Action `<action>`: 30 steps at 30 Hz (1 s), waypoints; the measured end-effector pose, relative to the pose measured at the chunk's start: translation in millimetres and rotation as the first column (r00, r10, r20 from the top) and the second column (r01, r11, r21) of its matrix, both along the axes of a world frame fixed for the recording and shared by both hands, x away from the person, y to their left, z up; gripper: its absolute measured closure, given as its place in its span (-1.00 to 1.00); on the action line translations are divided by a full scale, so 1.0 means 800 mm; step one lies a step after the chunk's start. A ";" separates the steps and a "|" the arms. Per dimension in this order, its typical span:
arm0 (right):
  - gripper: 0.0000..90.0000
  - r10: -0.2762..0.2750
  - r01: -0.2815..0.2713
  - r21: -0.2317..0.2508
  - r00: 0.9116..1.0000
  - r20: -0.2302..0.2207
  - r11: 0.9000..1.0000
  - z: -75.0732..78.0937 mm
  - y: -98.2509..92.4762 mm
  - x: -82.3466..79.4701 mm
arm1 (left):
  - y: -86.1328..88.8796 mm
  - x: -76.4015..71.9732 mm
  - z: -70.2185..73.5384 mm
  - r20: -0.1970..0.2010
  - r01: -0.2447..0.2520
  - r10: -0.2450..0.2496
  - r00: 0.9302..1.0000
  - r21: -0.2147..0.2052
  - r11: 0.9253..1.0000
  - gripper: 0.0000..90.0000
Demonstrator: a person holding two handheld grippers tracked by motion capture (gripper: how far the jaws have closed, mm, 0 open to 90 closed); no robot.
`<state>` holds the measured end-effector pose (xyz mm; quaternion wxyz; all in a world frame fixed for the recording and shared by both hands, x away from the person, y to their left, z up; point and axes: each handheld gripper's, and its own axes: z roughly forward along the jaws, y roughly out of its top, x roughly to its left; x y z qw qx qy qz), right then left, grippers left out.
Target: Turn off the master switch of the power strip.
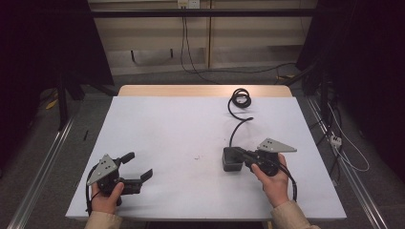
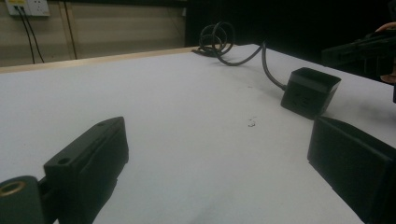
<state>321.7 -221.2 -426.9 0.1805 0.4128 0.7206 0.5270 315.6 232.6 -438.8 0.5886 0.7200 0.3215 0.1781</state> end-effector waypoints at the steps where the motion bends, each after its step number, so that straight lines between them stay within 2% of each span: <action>1: 0.98 -0.001 0.001 0.000 1.000 -0.003 1.000 0.000 0.000 0.000 | 0.000 0.000 0.000 0.000 0.000 0.000 1.000 0.000 1.000 -0.89; 30: 1.00 0.031 -0.032 -0.031 0.999 -0.040 0.999 -0.002 0.005 -0.001 | 0.000 0.000 0.000 -0.002 0.004 -0.004 1.000 0.001 1.000 -0.89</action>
